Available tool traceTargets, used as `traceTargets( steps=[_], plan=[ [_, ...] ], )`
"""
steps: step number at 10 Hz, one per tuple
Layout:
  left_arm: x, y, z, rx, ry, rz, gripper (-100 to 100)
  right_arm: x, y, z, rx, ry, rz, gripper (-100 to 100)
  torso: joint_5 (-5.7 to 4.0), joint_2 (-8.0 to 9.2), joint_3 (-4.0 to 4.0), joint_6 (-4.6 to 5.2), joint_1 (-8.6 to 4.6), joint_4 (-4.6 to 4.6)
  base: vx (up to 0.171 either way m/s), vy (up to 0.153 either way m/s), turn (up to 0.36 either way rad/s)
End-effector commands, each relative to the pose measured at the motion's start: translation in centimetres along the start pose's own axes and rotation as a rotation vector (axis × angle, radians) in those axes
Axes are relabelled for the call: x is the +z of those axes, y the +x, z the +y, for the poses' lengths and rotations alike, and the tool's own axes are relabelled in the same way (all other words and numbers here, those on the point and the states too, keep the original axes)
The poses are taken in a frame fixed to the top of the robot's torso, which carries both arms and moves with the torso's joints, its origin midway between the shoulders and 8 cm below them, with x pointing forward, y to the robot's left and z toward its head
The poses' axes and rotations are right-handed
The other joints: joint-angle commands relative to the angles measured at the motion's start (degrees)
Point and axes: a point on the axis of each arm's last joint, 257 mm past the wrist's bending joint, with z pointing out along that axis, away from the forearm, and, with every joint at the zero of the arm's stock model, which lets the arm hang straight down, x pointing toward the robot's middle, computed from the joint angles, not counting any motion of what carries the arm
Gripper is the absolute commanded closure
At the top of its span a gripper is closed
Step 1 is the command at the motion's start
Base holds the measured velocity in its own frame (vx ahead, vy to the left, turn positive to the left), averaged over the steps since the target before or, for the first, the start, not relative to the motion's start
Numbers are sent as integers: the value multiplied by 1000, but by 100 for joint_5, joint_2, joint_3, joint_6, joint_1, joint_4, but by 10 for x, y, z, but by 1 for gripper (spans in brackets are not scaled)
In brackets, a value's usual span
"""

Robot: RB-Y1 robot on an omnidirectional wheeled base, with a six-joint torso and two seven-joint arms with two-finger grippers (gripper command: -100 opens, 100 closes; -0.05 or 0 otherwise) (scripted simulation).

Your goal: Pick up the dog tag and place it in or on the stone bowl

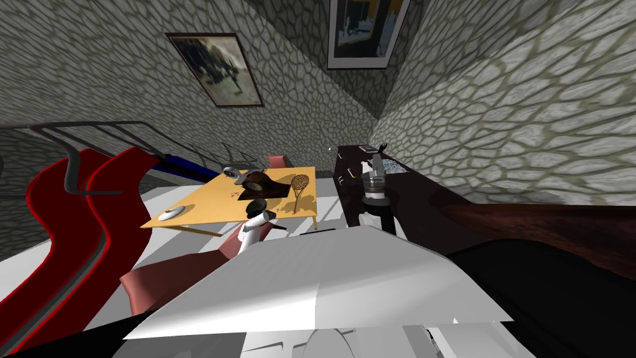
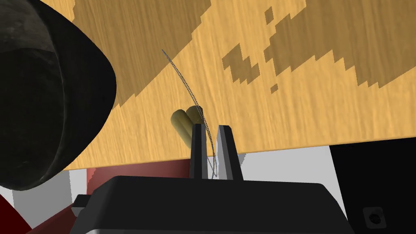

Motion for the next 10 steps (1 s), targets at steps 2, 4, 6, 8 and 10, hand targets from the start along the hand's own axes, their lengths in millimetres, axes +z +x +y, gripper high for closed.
traceTargets(
  steps=[2,4,6,8,10],
  plan=[
    [-4,-2,-6,-28,-24,-9,100,0,0,0,0,0,0,0,0,-4,-3,2,1,-1,-91,-54,17],
    [-7,-4,-10,-51,-44,-16,100,0,0,0,0,0,0,0,1,-11,-8,4,6,-5,-84,-39,10],
    [-10,-5,-13,-74,-65,-25,100,0,0,0,0,0,0,0,1,-21,-14,8,2,-9,-70,-52,2],
    [-14,-7,-18,-93,-84,-35,100,0,0,0,0,0,0,0,1,-28,-18,11,7,-10,-57,-24,-9],
    [-20,-9,-23,-109,-99,-46,100,0,0,0,0,0,0,0,6,-32,-22,11,23,-13,-50,3,-20]
  ],
)
